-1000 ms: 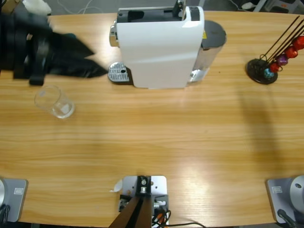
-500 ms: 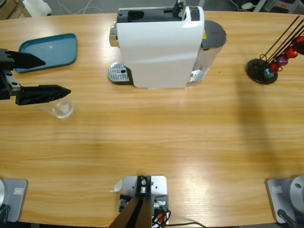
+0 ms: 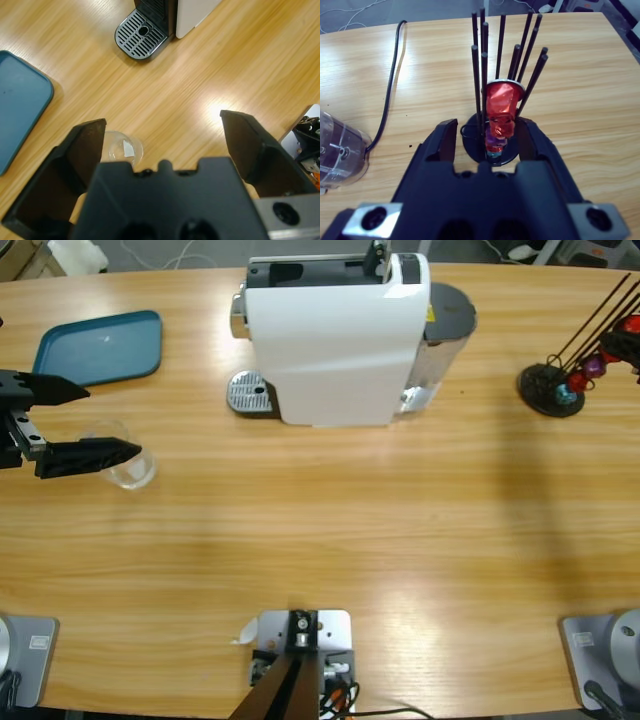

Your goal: Pour coffee

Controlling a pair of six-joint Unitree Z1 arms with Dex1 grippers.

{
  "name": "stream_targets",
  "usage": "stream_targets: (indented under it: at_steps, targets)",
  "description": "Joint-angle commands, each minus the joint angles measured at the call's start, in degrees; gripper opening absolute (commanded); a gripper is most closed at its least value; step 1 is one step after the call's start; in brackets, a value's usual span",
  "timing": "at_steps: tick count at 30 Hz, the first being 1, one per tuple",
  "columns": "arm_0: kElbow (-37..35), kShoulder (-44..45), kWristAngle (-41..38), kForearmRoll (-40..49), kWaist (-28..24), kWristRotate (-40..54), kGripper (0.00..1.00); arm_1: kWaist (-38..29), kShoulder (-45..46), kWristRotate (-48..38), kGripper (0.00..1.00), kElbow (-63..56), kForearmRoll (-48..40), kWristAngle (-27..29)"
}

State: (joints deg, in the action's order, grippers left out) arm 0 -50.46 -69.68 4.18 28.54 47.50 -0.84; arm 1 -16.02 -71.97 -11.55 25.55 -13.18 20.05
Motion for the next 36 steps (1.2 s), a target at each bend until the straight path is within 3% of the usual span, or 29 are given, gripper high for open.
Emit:
stream_targets:
  at_steps: [1, 6, 8, 29, 31, 35, 36]
  targets:
    - [2.8, 1.8, -0.1, -1.1, -0.4, -0.7, 1.000, 1.9, -1.1, 1.0, 0.503, -1.6, -1.5, 1.0]
    - [3.3, 2.3, -0.2, -1.1, -0.4, -1.3, 1.000, 2.8, -1.2, 1.2, 0.494, -1.6, -1.6, 1.2]
    - [3.3, 2.3, -0.2, -1.1, -0.4, -1.3, 1.000, 2.8, -1.4, 1.4, 0.376, -1.6, -1.7, 1.1]
    - [3.5, 2.7, -0.2, -1.1, -0.4, -1.5, 1.000, 5.1, -4.8, 2.3, 0.330, -1.6, -4.5, 0.3]
    - [3.6, 2.8, -0.2, -1.1, -0.4, -1.6, 1.000, 5.1, -4.9, 2.6, 0.260, -1.6, -4.7, 0.2]
    - [3.5, 2.6, -0.2, -1.3, -0.4, -1.6, 1.000, 5.3, -5.1, 2.8, 0.257, -1.6, -4.9, 0.2]
    - [3.5, 2.6, -0.5, -1.4, -0.4, -1.7, 0.998, 5.3, -5.2, 2.9, 0.191, -1.6, -5.0, 0.1]
